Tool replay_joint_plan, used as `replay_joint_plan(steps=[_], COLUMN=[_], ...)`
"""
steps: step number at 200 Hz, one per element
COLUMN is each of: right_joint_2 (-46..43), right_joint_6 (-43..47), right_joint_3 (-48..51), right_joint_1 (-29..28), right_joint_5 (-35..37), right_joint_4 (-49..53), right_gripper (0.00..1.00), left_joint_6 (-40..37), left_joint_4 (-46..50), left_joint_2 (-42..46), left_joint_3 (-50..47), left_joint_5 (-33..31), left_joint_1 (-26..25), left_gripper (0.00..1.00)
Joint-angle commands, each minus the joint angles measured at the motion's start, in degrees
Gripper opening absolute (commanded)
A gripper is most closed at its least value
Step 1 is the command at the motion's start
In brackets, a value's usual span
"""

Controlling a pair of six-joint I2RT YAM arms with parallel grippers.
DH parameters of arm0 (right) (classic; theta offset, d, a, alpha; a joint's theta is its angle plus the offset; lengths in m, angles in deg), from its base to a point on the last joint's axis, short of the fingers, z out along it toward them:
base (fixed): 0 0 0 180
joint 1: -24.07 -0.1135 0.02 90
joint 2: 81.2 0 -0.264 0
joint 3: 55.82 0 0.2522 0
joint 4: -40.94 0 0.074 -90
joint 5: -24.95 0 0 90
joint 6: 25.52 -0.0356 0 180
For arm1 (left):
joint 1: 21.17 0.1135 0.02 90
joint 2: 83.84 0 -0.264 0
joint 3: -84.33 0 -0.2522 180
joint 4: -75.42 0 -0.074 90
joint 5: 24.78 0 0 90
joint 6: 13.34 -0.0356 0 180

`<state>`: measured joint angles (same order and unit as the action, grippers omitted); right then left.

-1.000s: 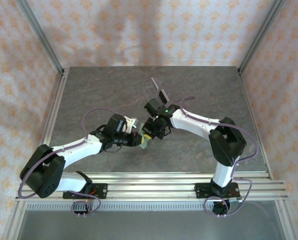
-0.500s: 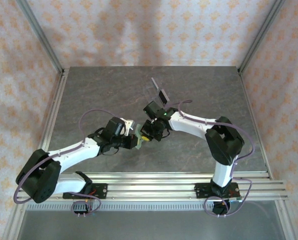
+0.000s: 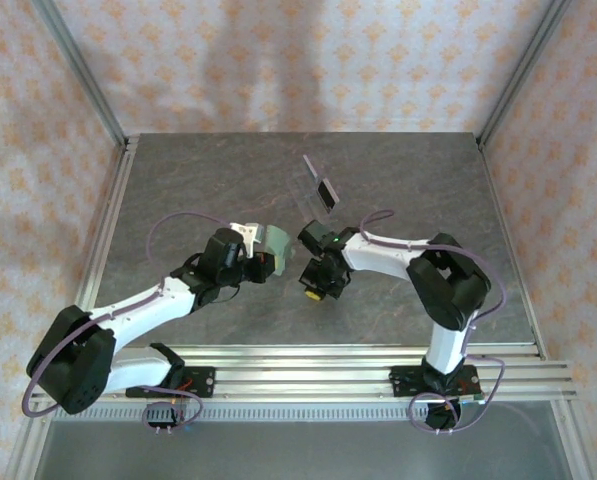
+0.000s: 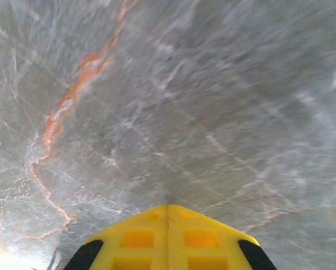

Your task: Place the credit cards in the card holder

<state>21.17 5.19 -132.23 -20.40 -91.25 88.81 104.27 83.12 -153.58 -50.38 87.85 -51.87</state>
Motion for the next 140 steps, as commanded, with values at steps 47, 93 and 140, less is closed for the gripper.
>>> replay_joint_plan(steps=[47,93,140], right_joint_2=[-12.48,-13.93,-8.86], right_joint_6=[12.97,12.38,11.74], right_joint_3=[-1.45,-3.44,-4.82], right_joint_1=[-0.77,-1.37,-1.32], right_joint_5=[7.71,7.84,9.23], right_joint_4=[1.79,-2.99,-3.06], right_gripper=[0.57,0.58,0.55], left_joint_6=[3.33,5.98,9.48], left_joint_4=[1.05,-1.67,-7.16], left_joint_2=[-1.69,-4.81,-6.03], left_joint_3=[1.64,2.11,0.55], left_joint_5=[3.9,7.78,11.04], left_joint_1=[0.32,0.3,0.3], left_gripper=[0.0,0.0,0.0])
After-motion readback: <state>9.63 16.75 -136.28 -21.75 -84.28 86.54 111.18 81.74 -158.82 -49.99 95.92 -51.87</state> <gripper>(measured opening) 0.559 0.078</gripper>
